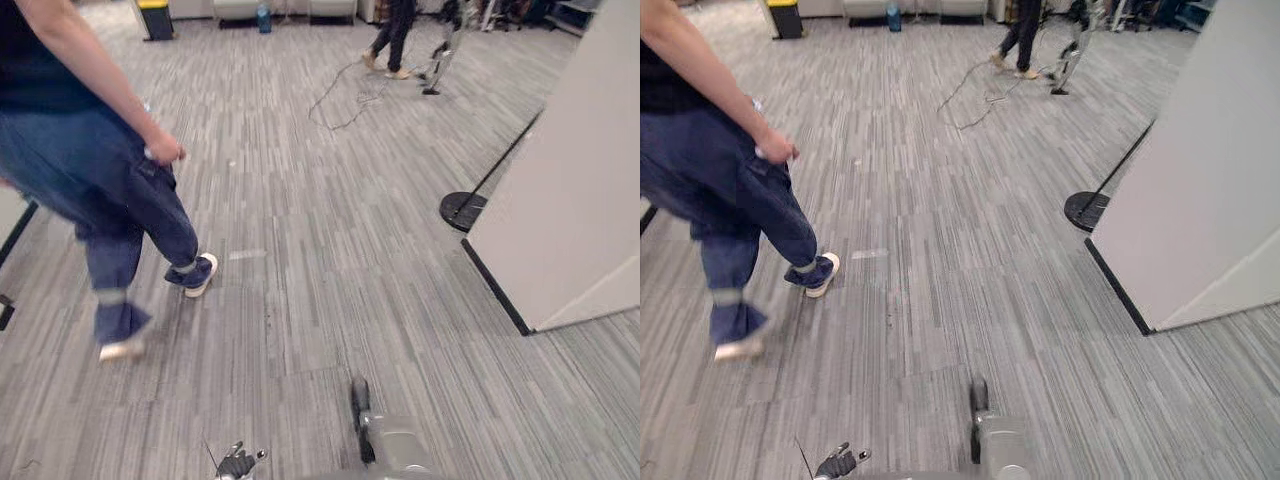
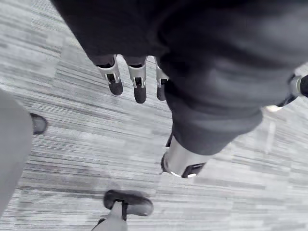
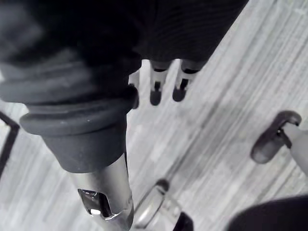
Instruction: Organize washtable
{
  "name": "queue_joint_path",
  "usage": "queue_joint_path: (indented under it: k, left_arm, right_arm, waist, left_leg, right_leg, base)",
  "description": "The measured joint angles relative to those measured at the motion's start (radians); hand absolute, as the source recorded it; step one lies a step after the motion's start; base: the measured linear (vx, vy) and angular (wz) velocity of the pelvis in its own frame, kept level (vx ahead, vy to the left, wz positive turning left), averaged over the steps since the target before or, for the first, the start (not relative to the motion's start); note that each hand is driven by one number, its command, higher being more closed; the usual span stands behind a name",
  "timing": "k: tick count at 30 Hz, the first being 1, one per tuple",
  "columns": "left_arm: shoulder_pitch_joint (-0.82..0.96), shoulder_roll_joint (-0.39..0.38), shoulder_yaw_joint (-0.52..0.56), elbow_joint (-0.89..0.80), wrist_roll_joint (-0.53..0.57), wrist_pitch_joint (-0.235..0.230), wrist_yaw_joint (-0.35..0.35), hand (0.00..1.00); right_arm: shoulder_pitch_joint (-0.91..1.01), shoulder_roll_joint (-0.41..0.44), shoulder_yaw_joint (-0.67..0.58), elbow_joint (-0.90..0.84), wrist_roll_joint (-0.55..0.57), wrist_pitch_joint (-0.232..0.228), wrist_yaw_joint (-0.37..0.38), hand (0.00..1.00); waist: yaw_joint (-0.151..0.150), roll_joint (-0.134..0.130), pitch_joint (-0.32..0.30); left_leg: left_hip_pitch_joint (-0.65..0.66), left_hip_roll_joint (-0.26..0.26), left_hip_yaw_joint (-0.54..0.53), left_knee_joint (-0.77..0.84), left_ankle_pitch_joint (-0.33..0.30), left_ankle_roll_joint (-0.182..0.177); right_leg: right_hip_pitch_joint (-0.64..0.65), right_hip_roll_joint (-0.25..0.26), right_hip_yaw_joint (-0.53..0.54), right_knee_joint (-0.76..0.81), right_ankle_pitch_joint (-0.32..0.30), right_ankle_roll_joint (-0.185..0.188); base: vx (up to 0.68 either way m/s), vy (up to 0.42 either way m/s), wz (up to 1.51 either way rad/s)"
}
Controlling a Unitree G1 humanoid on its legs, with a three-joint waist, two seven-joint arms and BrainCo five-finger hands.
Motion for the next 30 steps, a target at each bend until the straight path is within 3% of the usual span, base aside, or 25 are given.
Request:
queue_joint_path:
  k: [1,2,3,4,5,7,10,11,12,13,14,15,16,17,18,19,20,21,22,24,26,28,30]
  left_arm:
    - [0.002,-0.016,0.044,-0.005,0.001,0.002,-0.003,0.00]
    - [0.005,-0.055,0.130,-0.017,-0.008,0.004,-0.002,0.00]
    - [0.009,-0.066,0.172,-0.028,-0.016,0.003,-0.002,0.00]
    - [0.012,-0.069,0.193,-0.037,-0.031,0.004,0.003,0.00]
    - [0.007,-0.064,0.193,-0.041,-0.053,0.006,0.013,0.00]
    - [0.005,-0.050,0.181,-0.067,-0.101,0.004,0.027,0.00]
    - [0.009,-0.036,0.125,-0.083,-0.178,-0.009,0.040,0.00]
    - [0.011,-0.025,0.088,-0.087,-0.198,-0.017,0.041,0.00]
    - [0.018,-0.022,0.058,-0.100,-0.206,-0.021,0.044,0.00]
    - [0.022,-0.024,0.047,-0.104,-0.209,-0.025,0.046,0.00]
    - [0.030,-0.033,0.041,-0.108,-0.214,-0.033,0.053,0.00]
    - [0.046,-0.044,0.042,-0.107,-0.216,-0.036,0.066,0.00]
    - [0.061,-0.049,0.043,-0.100,-0.216,-0.036,0.070,0.00]
    - [0.090,-0.064,0.075,-0.087,-0.225,-0.034,0.080,0.00]
    - [0.098,-0.065,0.096,-0.076,-0.227,-0.036,0.085,0.00]
    - [0.130,-0.053,0.136,-0.073,-0.226,-0.036,0.089,0.00]
    - [0.154,-0.037,0.154,-0.072,-0.225,-0.038,0.090,0.00]
    - [0.154,-0.027,0.156,-0.069,-0.224,-0.033,0.093,0.00]
    - [0.151,-0.023,0.151,-0.072,-0.224,-0.028,0.094,0.00]
    - [0.109,-0.033,0.113,-0.069,-0.224,-0.028,0.098,0.00]
    - [0.087,-0.036,0.064,-0.069,-0.226,-0.031,0.101,0.00]
    - [0.060,-0.028,0.022,-0.069,-0.235,-0.033,0.096,0.00]
    - [0.017,-0.030,-0.006,-0.068,-0.237,-0.033,0.082,0.00]
  right_arm:
    - [0.010,-0.011,-0.011,-0.010,-0.006,0.002,0.002,0.00]
    - [0.006,-0.041,-0.007,-0.035,-0.007,0.007,0.004,0.00]
    - [-0.001,-0.045,0.004,-0.053,-0.007,0.008,0.001,0.00]
    - [-0.035,-0.065,0.018,-0.063,-0.020,0.008,0.000,0.00]
    - [-0.077,-0.075,0.033,-0.060,-0.037,0.007,-0.004,0.00]
    - [-0.138,-0.078,0.080,-0.050,-0.072,0.011,-0.003,0.00]
    - [-0.161,-0.093,0.148,-0.051,-0.131,0.012,-0.002,0.00]
    - [-0.171,-0.099,0.164,-0.046,-0.148,0.016,-0.002,0.00]
    - [-0.172,-0.102,0.170,-0.043,-0.162,0.017,-0.002,0.00]
    - [-0.172,-0.105,0.172,-0.042,-0.163,0.017,-0.002,0.00]
    - [-0.173,-0.118,0.173,-0.038,-0.163,0.016,-0.002,0.00]
    - [-0.172,-0.125,0.149,-0.018,-0.162,0.014,-0.001,0.00]
    - [-0.168,-0.126,0.133,-0.012,-0.162,0.011,-0.002,0.00]
    - [-0.163,-0.110,0.107,-0.011,-0.157,0.007,-0.006,0.00]
    - [-0.163,-0.104,0.103,-0.007,-0.158,0.008,-0.006,0.00]
    - [-0.163,-0.066,0.086,0.017,-0.158,0.008,-0.001,0.00]
    - [-0.166,-0.023,0.044,0.028,-0.146,0.006,-0.003,0.00]
    - [-0.167,-0.010,0.023,0.027,-0.138,0.005,-0.005,0.00]
    - [-0.170,-0.009,0.007,0.024,-0.133,0.004,-0.001,0.00]
    - [-0.178,-0.028,0.011,0.010,-0.123,-0.001,0.002,0.00]
    - [-0.179,-0.047,0.035,-0.016,-0.102,-0.008,-0.003,0.00]
    - [-0.179,-0.048,0.041,-0.040,-0.099,-0.013,-0.005,0.00]
    - [-0.180,-0.056,0.058,-0.055,-0.083,-0.023,-0.009,0.00]
  waist:
    - [-0.003,0.009,-0.005]
    - [-0.002,0.040,-0.010]
    - [0.005,0.054,-0.010]
    - [0.030,0.066,0.002]
    - [0.039,0.072,0.020]
    - [0.064,0.048,0.046]
    - [0.079,0.041,0.046]
    - [0.078,0.042,0.046]
    - [0.078,0.045,0.044]
    - [0.079,0.052,0.044]
    - [0.082,0.079,0.042]
    - [0.098,0.108,0.042]
    - [0.105,0.119,0.040]
    - [0.109,0.116,0.033]
    - [0.117,0.094,0.026]
    - [0.132,0.041,-0.011]
    - [0.127,-0.012,-0.030]
    - [0.119,-0.025,-0.029]
    - [0.099,-0.010,-0.019]
    - [0.096,0.030,0.006]
    - [0.080,0.060,0.009]
    - [0.059,0.067,0.009]
    - [0.022,0.073,0.010]
  left_leg:
    - [-0.050,0.016,-0.010,0.158,0.018,-0.035]
    - [-0.164,0.053,0.008,0.425,0.131,-0.108]
    - [-0.231,0.072,0.035,0.561,0.258,-0.114]
    - [-0.335,0.136,0.104,0.783,0.317,-0.103]
    - [-0.400,0.180,0.155,0.900,0.293,-0.070]
    - [-0.484,0.208,0.222,0.966,0.234,0.000]
    - [-0.604,0.221,0.241,0.746,0.158,-0.037]
    - [-0.646,0.209,0.238,0.518,0.161,-0.047]
    - [-0.662,0.180,0.200,0.195,0.203,-0.099]
    - [-0.676,0.174,0.181,0.070,0.229,-0.138]
    - [-0.743,0.185,0.142,-0.031,0.245,-0.165]
    - [-0.770,0.221,0.117,-0.082,0.245,-0.165]
    - [-0.768,0.237,0.107,-0.105,0.245,-0.165]
    - [-0.756,0.252,0.105,-0.058,0.380,-0.157]
    - [-0.749,0.245,0.119,-0.021,0.418,-0.131]
    - [-0.725,0.215,0.175,-0.009,0.432,-0.081]
    - [-0.673,0.176,0.228,-0.006,0.420,-0.003]
    - [-0.642,0.156,0.241,-0.002,0.402,0.031]
    - [-0.582,0.125,0.246,-0.011,0.360,0.064]
    - [-0.451,0.113,0.263,-0.043,0.291,0.085]
    - [-0.330,0.109,0.289,-0.105,0.245,0.089]
    - [-0.269,0.098,0.286,-0.138,0.212,0.090]
    - [-0.221,0.090,0.272,-0.146,0.175,0.084]
  right_leg:
    - [0.019,0.002,-0.004,0.033,0.032,-0.008]
    - [0.051,0.025,-0.012,0.074,-0.042,-0.025]
    - [0.068,0.039,-0.003,0.076,-0.069,-0.032]
    - [0.115,0.073,0.039,0.066,-0.106,-0.056]
    - [0.171,0.092,0.070,0.048,-0.125,-0.074]
    - [0.333,0.088,0.152,-0.033,-0.164,-0.087]
    - [0.482,0.063,0.214,-0.115,-0.227,-0.091]
    - [0.517,0.053,0.229,-0.128,-0.263,-0.089]
    - [0.556,0.040,0.245,-0.145,-0.297,-0.085]
    - [0.573,0.038,0.254,-0.155,-0.312,-0.084]
    - [0.608,0.046,0.288,-0.176,-0.333,-0.067]
    - [0.648,0.052,0.330,-0.178,-0.352,-0.037]
    - [0.672,0.052,0.354,-0.175,-0.362,-0.024]
    - [0.708,0.033,0.410,-0.134,-0.397,-0.014]
    - [0.695,0.015,0.434,-0.074,-0.412,0.001]
    - [0.615,-0.016,0.471,0.087,-0.411,0.019]
    - [0.562,-0.043,0.449,0.222,-0.358,0.108]
    - [0.548,-0.057,0.440,0.279,-0.311,0.161]
    - [0.515,-0.067,0.420,0.401,-0.211,0.244]
    - [0.434,-0.069,0.299,0.525,-0.300,0.161]
    - [0.328,-0.059,0.174,0.503,-0.361,0.107]
    - [0.248,-0.016,0.126,0.425,-0.385,0.102]
    - [0.174,0.057,0.117,0.193,-0.351,0.088]
  base:
    - [1.04,-0.242,0.53]
    - [0.85,-0.195,0.09]
    - [0.81,-0.134,-0.60]
    - [0.79,-0.085,-1.01]
    - [0.77,-0.054,-1.19]
    - [0.75,0.018,-1.04]
    - [0.74,0.117,-0.72]
    - [0.66,0.166,-0.30]
    - [0.69,0.175,-0.29]
    - [0.73,0.216,-0.36]
    - [0.76,0.317,-0.74]
    - [0.96,0.496,-0.95]
    - [0.84,0.499,-1.28]
    - [0.70,0.444,-1.12]
    - [0.63,0.439,-1.56]
    - [0.87,0.606,-1.46]
    - [0.83,0.585,-1.27]
    - [0.80,0.541,-0.55]
    - [0.62,0.418,-0.14]
    - [0.55,0.387,-0.16]
    - [0.43,0.317,-0.27]
    - [0.37,0.169,-0.08]
    - [0.41,0.096,0.36]
